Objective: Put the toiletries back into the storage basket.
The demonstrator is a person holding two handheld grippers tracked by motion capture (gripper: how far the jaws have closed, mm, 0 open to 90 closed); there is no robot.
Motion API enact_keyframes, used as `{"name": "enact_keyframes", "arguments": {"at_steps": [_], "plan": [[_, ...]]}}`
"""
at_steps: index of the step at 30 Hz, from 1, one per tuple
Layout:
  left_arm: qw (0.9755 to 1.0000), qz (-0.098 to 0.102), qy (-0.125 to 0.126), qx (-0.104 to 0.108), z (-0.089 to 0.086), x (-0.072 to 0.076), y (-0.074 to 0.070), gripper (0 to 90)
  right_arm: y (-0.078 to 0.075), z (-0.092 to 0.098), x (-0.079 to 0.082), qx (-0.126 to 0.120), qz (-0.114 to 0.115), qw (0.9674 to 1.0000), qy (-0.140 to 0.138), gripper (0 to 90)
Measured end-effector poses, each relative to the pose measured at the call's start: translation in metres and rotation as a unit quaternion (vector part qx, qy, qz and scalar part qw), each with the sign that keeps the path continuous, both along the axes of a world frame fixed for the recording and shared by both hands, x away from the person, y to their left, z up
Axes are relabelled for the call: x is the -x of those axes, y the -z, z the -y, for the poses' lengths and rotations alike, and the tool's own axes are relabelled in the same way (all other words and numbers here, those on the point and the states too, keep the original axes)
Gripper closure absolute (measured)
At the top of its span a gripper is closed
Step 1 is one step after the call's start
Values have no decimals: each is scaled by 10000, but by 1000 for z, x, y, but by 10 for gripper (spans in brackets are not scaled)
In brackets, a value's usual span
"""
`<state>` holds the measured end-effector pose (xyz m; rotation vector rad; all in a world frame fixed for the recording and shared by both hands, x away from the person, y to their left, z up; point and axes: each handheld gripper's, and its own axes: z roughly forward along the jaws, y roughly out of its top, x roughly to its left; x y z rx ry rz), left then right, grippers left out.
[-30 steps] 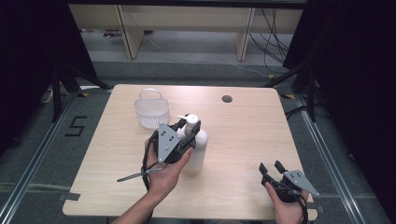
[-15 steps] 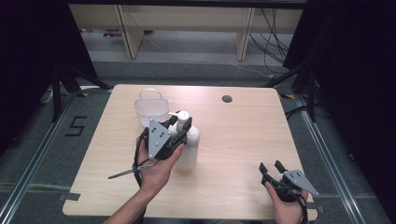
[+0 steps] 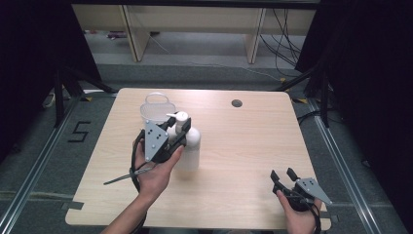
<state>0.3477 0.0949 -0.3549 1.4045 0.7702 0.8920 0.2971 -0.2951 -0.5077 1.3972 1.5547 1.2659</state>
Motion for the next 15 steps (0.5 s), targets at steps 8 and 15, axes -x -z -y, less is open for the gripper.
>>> {"name": "enact_keyframes", "arguments": {"at_steps": [8, 15], "plan": [[9999, 27, -108, -6, -10, -2, -2, 593, 0, 1, 0, 41, 39, 10000, 9, 366], [9999, 24, -153, 13, -16, -3, -2, 593, -1, 1, 0, 90, -34, 10000, 25, 366]]}}
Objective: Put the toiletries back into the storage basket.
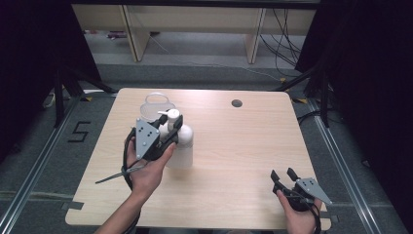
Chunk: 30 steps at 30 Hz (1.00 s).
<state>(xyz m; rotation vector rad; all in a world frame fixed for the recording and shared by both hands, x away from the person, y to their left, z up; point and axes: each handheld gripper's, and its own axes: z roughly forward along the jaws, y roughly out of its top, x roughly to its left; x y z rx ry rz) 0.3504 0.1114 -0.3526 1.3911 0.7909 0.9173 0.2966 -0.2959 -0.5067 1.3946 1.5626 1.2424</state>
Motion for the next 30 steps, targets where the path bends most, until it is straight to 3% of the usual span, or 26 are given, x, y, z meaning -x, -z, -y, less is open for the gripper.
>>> {"name": "enact_keyframes", "arguments": {"at_steps": [3, 7, 11, 14, 23, 29, 30], "plan": [[10000, 10, -19, -6, -3, 0, 0, 593, 1, -1, 0, -97, 33, 9999, -25, 366], [10000, 20, -51, -13, -6, -1, 0, 593, 1, 0, -1, -48, 66, 10000, -10, 366], [10000, 35, -83, -14, -9, -2, -2, 593, 0, 0, 1, -26, -70, 10000, -18, 366], [9999, 54, -103, -18, -12, -3, -2, 593, 1, 0, -1, -17, 101, 9999, -29, 366], [9998, 78, -186, -25, -20, -9, -4, 593, 2, -2, -1, -213, -10, 9997, -103, 367], [9997, 94, -233, -15, -25, -12, -5, 593, 1, -4, -1, -283, -103, 9995, 4, 366], [9997, 99, -242, -12, -26, -13, -5, 593, 1, -1, -2, -47, -18, 10000, -60, 367]]}}
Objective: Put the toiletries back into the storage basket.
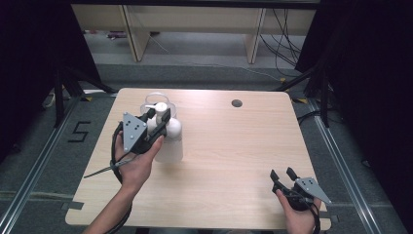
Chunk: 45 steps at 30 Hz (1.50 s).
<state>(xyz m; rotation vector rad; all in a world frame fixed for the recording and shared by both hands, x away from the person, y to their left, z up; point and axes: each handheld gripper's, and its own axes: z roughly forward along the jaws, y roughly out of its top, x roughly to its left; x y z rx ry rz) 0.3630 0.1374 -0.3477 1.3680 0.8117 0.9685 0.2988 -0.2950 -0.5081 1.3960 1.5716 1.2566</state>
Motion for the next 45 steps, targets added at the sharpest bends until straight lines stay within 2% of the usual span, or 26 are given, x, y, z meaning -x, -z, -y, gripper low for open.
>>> {"name": "enact_keyframes", "arguments": {"at_steps": [3, 4, 9, 22, 31, 35, 37, 38, 39, 45], "plan": [[10000, 19, -11, -28, -2, -2, -1, 593, 0, 0, 0, -16, -15, 10000, -17, 366], [10000, 1, -15, -32, -3, -2, -1, 593, 0, -2, 0, -86, -88, 9999, 19, 366], [10000, 18, -64, 9, -6, -4, -2, 592, 0, -2, 1, -82, -109, 9999, 13, 366], [9998, 86, -164, 25, -16, -10, -6, 593, 0, -1, 0, 48, -13, 10000, 2, 366], [9997, 80, -240, 54, -21, -16, -6, 592, 0, -2, 1, 0, -38, 10000, -23, 366], [9996, 114, -269, 33, -23, -19, -7, 592, 1, -2, 0, 18, 24, 10000, -53, 366], [9995, 117, -287, 24, -24, -21, -8, 592, 1, -5, 1, -208, -39, 9998, -21, 365], [9995, 118, -291, 17, -25, -21, -8, 593, 1, -3, 0, -62, 15, 10000, -58, 365], [9995, 123, -295, 34, -25, -22, -8, 592, 1, -2, -1, -24, 44, 10000, -70, 365], [9994, 116, -321, 34, -28, -26, -8, 592, 1, -3, -1, -5, 51, 10000, -39, 365]]}}
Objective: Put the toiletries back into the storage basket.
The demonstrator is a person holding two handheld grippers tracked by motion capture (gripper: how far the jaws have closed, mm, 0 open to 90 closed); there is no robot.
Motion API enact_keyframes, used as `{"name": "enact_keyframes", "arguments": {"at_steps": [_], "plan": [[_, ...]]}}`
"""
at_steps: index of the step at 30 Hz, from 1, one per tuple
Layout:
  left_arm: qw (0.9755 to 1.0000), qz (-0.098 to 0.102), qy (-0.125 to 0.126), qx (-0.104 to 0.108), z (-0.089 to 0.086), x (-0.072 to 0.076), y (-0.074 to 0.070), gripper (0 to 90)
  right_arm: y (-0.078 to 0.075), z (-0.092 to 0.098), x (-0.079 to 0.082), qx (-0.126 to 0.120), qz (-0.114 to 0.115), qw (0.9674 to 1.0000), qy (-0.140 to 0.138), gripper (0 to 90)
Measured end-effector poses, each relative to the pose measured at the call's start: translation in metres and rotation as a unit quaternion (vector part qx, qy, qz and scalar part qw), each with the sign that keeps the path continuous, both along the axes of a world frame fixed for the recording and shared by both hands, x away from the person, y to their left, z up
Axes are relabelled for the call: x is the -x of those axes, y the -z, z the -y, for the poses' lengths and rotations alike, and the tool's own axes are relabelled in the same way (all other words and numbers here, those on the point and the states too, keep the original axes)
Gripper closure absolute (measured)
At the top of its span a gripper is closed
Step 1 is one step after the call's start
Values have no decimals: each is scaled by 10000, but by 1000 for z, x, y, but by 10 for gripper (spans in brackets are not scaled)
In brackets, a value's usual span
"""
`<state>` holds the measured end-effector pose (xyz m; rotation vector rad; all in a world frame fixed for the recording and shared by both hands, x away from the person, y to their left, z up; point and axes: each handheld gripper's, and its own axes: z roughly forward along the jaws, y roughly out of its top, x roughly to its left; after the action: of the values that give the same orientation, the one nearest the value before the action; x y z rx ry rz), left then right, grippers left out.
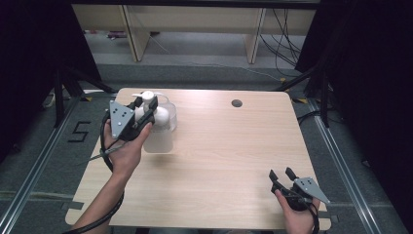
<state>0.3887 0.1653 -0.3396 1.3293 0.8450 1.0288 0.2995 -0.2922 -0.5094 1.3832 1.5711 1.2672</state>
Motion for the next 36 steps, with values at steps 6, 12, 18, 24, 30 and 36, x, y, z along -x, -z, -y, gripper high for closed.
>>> {"name": "enact_keyframes", "arguments": {"at_steps": [6, 12, 18, 24, 30, 36], "plan": [[10000, -18, -54, -34, -3, -3, -1, 593, 0, -1, 1, -42, -93, 9999, 25, 365], [10000, -7, -92, -34, -5, -6, -3, 592, 1, -2, -1, -56, 6, 10000, -41, 365], [9999, 3, -123, -41, -7, -11, -5, 592, 1, -2, -1, -51, -14, 10000, 8, 364], [9999, 6, -156, -17, -9, -16, -6, 592, 1, -2, 0, -43, -35, 10000, 31, 364], [9998, -1, -186, 3, -10, -20, -7, 592, 1, -2, 0, -48, -42, 10000, 19, 363], [9998, -4, -206, 0, -11, -26, -9, 592, 1, -1, -1, 46, 27, 10000, 15, 363]]}}
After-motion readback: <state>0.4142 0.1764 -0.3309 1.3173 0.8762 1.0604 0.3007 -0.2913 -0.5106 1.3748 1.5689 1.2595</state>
